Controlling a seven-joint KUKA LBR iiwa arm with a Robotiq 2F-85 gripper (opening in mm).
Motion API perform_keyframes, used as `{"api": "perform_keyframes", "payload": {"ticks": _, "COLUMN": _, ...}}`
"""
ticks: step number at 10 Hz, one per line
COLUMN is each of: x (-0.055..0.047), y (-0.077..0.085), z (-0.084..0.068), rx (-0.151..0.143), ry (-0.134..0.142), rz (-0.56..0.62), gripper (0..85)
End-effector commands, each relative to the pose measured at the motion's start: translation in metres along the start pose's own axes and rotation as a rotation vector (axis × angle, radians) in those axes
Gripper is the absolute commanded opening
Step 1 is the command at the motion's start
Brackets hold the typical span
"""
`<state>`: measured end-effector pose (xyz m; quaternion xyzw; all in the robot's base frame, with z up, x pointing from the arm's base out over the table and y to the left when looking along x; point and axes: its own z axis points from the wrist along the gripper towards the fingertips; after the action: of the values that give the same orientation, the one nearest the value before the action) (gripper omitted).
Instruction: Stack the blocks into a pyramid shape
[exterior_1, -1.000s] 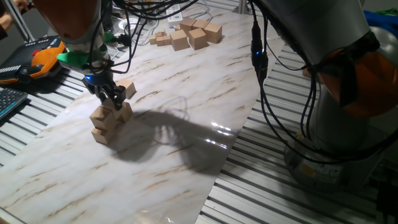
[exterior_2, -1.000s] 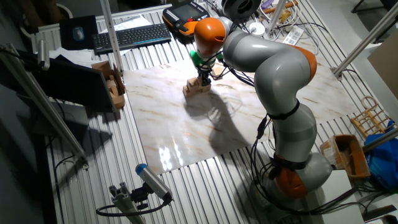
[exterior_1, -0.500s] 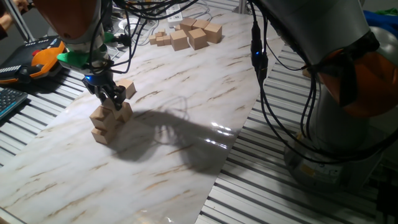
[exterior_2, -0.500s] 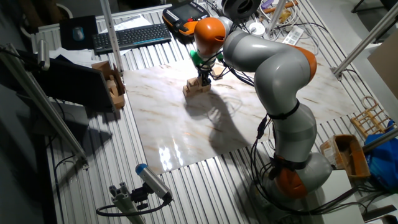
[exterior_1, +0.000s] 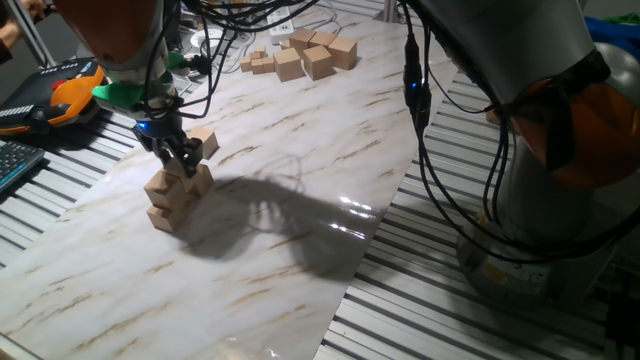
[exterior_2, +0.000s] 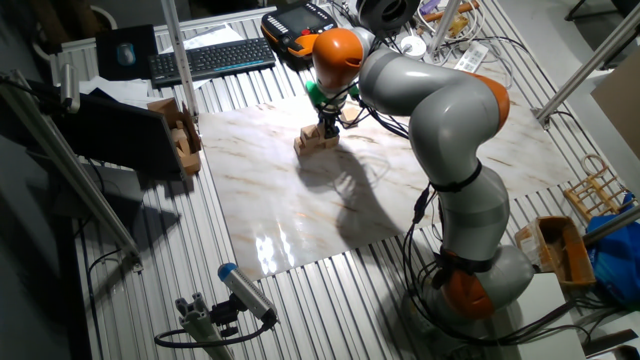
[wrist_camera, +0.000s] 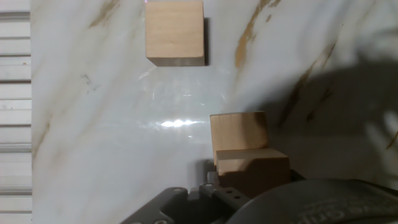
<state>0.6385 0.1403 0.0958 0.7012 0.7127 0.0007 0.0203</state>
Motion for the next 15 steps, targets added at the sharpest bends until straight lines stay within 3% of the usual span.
{"api": "perform_keyframes", "payload": {"ticks": 1, "x": 0.0000, "y": -0.0001, "z": 0.0003, "rx": -0.001, "ry": 0.000, "rz": 0.000, "gripper": 17.0}}
{"api": "perform_keyframes", "payload": {"ticks": 6, "x": 0.0002, "y": -0.0004, "z": 0.0011, "rx": -0.004, "ry": 0.001, "rz": 0.002, "gripper": 17.0}}
{"api": "perform_keyframes", "payload": {"ticks": 7, "x": 0.0002, "y": -0.0004, "z": 0.0012, "rx": -0.004, "ry": 0.003, "rz": 0.002, "gripper": 34.0}}
{"api": "perform_keyframes", "payload": {"ticks": 13, "x": 0.0003, "y": -0.0010, "z": 0.0015, "rx": -0.009, "ry": 0.000, "rz": 0.000, "gripper": 34.0}}
{"api": "perform_keyframes", "payload": {"ticks": 14, "x": 0.0002, "y": -0.0010, "z": 0.0015, "rx": -0.010, "ry": -0.002, "rz": 0.000, "gripper": 51.0}}
{"api": "perform_keyframes", "payload": {"ticks": 15, "x": 0.0002, "y": -0.0012, "z": 0.0015, "rx": -0.012, "ry": -0.003, "rz": 0.001, "gripper": 51.0}}
